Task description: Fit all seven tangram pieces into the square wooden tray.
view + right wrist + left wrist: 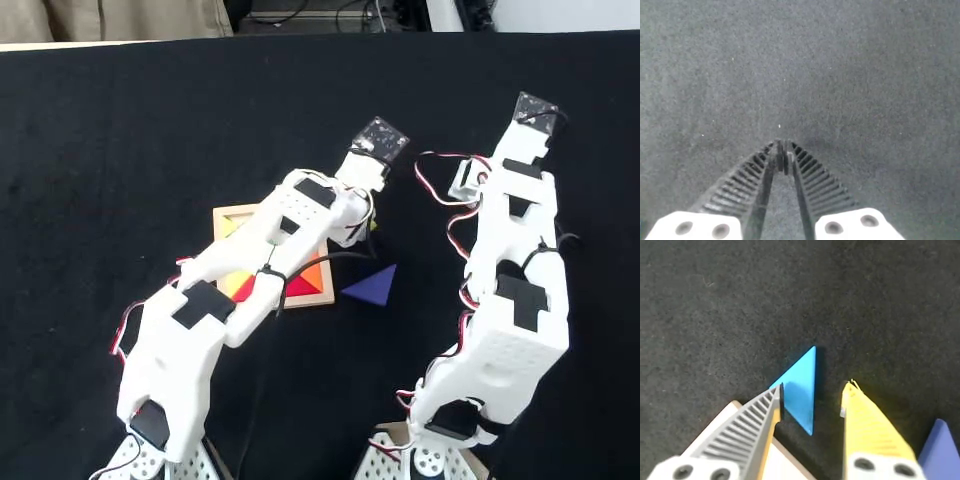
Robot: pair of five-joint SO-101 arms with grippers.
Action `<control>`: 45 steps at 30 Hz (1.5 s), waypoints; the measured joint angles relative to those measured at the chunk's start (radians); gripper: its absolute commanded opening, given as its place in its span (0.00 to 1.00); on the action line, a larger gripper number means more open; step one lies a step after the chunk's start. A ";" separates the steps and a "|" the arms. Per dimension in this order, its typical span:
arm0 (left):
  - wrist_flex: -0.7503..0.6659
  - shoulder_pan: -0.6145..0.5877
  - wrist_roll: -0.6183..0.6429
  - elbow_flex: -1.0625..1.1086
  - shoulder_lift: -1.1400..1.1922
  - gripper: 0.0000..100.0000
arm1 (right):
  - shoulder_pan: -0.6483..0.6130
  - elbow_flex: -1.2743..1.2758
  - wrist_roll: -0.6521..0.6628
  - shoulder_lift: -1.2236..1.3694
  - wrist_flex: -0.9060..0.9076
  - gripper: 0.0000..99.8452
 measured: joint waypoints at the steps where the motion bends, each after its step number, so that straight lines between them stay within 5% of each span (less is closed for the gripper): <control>1: -0.014 0.000 0.000 0.000 0.002 0.20 | 0.000 0.000 0.000 0.000 0.000 0.01; 19: 0.086 -0.008 0.000 -0.195 0.138 0.20 | -0.003 0.000 0.000 0.000 0.000 0.01; 45: 0.110 -0.006 0.009 -0.203 0.140 0.14 | -0.003 0.000 0.000 0.000 0.000 0.01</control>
